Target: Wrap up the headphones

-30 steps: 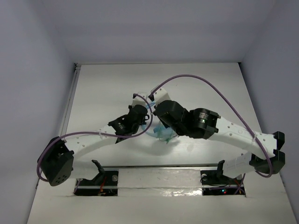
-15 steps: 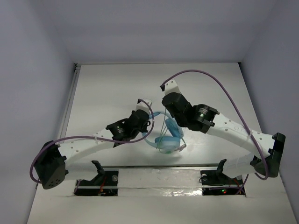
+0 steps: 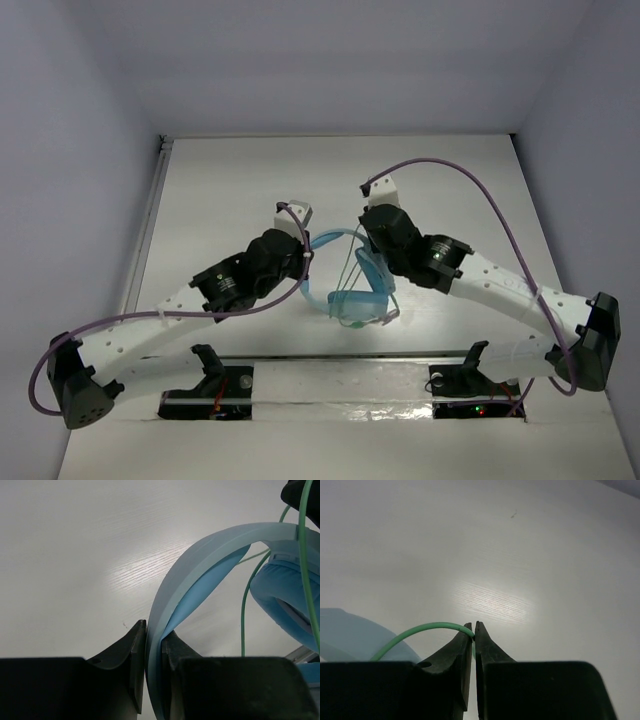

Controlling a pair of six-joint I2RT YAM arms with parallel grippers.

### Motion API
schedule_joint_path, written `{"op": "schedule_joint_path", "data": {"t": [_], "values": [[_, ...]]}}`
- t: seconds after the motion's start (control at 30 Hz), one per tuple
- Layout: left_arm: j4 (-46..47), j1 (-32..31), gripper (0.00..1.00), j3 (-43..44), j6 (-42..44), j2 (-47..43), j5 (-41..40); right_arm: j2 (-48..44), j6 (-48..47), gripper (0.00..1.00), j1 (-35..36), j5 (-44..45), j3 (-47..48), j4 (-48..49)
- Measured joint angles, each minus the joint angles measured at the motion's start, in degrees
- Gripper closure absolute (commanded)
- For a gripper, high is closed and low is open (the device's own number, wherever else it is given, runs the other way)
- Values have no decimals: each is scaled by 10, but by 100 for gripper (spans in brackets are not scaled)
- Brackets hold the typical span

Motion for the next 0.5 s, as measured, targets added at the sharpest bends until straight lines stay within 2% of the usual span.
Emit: {"op": "schedule_joint_path", "data": {"t": [0.13, 0.5], "values": [[-11, 4, 100, 2, 2, -7, 17, -26, 14, 82, -4, -24, -17, 40], [0, 73, 100, 6, -10, -63, 73, -139, 43, 80, -37, -97, -97, 143]]}}
